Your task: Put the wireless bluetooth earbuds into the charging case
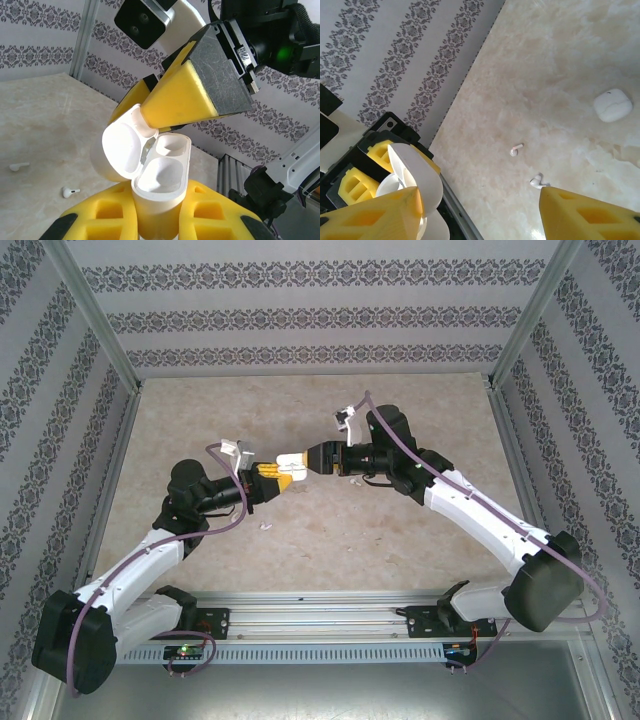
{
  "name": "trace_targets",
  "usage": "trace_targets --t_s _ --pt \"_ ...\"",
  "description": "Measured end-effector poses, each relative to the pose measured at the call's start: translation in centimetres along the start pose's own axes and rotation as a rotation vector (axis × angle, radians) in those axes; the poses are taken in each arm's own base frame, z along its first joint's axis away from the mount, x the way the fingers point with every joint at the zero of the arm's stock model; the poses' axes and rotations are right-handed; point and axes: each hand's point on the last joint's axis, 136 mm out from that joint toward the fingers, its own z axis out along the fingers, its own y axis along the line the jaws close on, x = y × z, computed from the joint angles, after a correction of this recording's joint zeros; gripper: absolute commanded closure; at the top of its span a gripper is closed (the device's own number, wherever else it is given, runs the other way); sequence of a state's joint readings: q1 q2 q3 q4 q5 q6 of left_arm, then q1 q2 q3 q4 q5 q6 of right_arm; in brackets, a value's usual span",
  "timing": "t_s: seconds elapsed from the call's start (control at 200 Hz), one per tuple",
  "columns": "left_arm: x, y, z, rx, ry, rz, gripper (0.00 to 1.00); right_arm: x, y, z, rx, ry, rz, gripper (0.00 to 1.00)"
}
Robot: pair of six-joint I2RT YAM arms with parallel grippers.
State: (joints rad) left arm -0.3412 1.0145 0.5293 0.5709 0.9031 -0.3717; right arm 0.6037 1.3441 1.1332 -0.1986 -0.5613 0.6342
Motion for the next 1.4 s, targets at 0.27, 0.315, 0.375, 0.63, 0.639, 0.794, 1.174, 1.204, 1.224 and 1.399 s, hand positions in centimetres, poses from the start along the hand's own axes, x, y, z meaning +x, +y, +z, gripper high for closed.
trace_targets --t_s 0.27,0.315,0.375,0.63,0.639,0.794,1.174,1.204,1.224,1.399 --pt "1.1 1.3 0.0 -0.062 0.034 0.006 1.0 -0.2 -2.5 -2.7 0.173 -0.024 0.066 0.36" --pt "1.3 1.5 0.0 -0.072 0.038 0.007 1.0 -0.3 -2.9 -3.2 0.211 -0.022 0.066 0.36" --pt "1.5 1.8 -0.1 -0.086 0.043 0.008 1.0 -0.4 -3.5 -3.9 0.266 -0.014 0.055 0.36" --pt "2.8 3.1 0.0 -0.137 0.084 0.014 1.0 0.3 -7.1 -3.7 0.459 0.091 0.008 0.38" --pt "2.8 3.1 -0.1 -0.138 0.086 0.014 1.0 0.4 -7.2 -3.6 0.461 0.094 0.01 0.38" --pt "4.0 4.2 -0.5 -0.204 0.123 0.011 1.0 2.1 -9.5 -1.2 0.491 0.171 0.037 0.43" --pt "6.5 5.4 -3.2 -0.365 0.171 0.036 1.0 6.7 -13.3 5.2 0.578 0.376 -0.014 0.45" --pt "6.6 5.4 -3.2 -0.36 0.174 0.034 1.0 6.1 -13.6 5.0 0.593 0.371 -0.021 0.45" --pt "6.6 5.4 -3.1 -0.356 0.175 0.032 1.0 5.7 -13.9 4.8 0.605 0.364 -0.023 0.45" --pt "7.5 5.3 -2.4 -0.31 0.199 0.002 1.0 1.2 -16.8 3.7 0.708 0.332 -0.053 0.45"
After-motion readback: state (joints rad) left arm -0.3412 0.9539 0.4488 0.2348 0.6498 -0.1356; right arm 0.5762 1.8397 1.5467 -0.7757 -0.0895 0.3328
